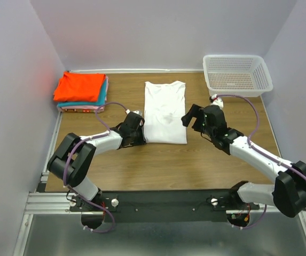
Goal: Fold and stack the t-shirts
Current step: Fold the tshirt
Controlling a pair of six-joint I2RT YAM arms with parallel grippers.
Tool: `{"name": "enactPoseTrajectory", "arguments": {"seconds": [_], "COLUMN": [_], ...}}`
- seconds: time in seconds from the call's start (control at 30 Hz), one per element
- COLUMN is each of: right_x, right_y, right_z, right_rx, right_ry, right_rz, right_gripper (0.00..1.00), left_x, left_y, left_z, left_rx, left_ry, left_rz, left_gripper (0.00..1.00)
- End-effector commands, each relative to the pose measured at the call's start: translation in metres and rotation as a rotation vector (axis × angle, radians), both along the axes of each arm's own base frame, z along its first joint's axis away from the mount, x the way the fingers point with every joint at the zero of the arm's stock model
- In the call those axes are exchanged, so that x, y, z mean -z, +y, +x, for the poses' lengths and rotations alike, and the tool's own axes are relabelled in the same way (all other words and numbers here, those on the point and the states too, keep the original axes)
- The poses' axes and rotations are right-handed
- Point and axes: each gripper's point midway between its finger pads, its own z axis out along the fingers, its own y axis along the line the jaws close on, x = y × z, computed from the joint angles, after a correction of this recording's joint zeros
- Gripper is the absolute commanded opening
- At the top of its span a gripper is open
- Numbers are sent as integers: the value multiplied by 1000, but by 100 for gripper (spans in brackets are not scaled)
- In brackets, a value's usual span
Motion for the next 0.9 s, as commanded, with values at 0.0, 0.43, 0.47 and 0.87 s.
{"name": "enactPoseTrajectory", "arguments": {"seconds": [0.0,0.43,0.47,0.87], "right_x": [21,89,91,138], "right_y": [-22,-24,-22,8], "right_z": [-15,-51,-51,-46], "right_rx": [79,5,-4,-128], "right_ry": [69,279,289,467], "right_rz": [-33,-91,-90,-108], "right_gripper": [100,98,97,50], "left_x": [16,30,30,37], "left_y": [-5,7,7,9], "left_z": [-2,-13,-13,-17], "left_rx": [38,13,13,4], "left_ry": [42,67,66,82], "left_rz": [10,51,53,74], "left_gripper": [10,0,0,0]}}
